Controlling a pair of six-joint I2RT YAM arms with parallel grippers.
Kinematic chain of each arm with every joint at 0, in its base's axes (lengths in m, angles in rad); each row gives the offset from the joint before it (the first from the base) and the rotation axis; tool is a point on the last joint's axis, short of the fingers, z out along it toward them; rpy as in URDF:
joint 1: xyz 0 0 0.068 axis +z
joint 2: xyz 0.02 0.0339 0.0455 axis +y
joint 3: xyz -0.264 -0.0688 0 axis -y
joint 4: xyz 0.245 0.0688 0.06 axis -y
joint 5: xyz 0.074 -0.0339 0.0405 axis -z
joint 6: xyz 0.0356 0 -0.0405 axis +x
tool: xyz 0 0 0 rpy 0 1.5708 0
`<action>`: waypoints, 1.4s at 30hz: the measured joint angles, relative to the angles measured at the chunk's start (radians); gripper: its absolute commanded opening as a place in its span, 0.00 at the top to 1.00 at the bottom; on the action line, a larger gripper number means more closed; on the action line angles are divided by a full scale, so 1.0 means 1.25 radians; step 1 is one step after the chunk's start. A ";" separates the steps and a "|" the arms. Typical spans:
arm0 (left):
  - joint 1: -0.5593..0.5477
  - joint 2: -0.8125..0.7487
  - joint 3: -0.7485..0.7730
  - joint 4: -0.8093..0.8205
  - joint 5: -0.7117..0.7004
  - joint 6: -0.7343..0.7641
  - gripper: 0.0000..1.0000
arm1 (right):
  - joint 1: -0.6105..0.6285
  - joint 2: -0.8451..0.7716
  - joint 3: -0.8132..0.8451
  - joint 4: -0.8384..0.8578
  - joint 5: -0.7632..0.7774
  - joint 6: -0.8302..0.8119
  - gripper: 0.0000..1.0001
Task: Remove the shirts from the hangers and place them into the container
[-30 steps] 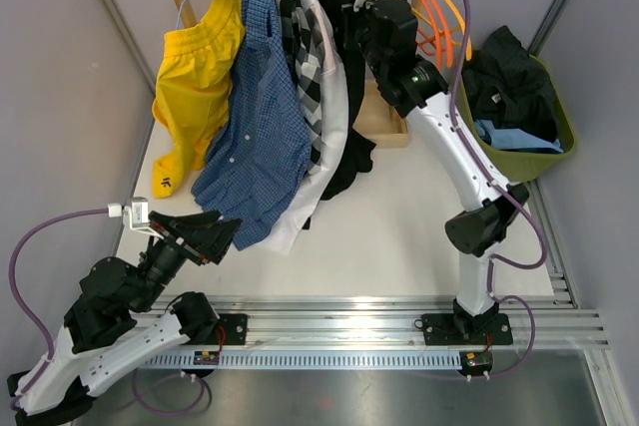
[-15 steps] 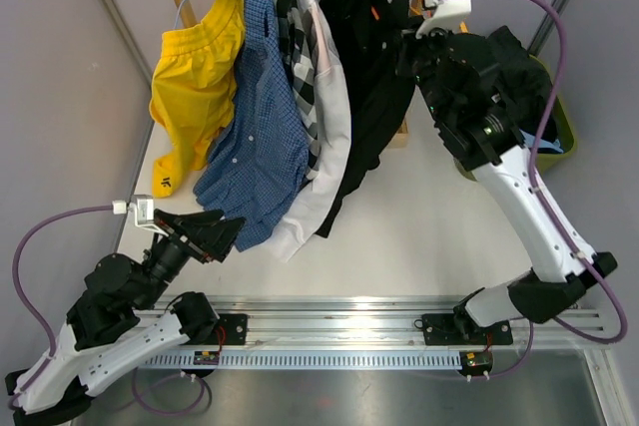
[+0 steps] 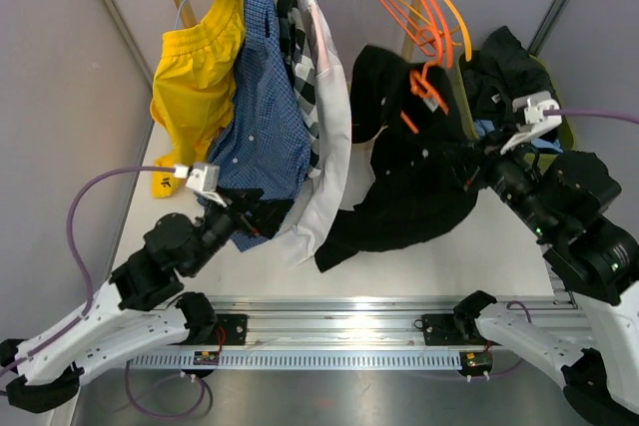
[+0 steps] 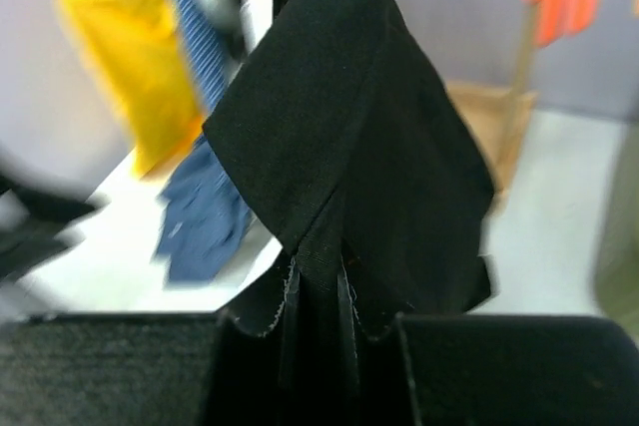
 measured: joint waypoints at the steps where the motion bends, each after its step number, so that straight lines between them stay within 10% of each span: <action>1: 0.000 0.044 0.011 0.020 0.014 0.008 0.01 | 0.000 -0.015 -0.002 -0.030 -0.040 0.007 1.00; 17: -0.095 0.385 0.166 0.334 0.151 0.088 0.01 | 0.000 -0.112 -0.132 -0.294 -0.439 0.081 1.00; 42: -0.117 0.509 0.171 0.540 0.211 -0.001 0.01 | 0.000 -0.139 -0.230 -0.186 -0.419 0.175 1.00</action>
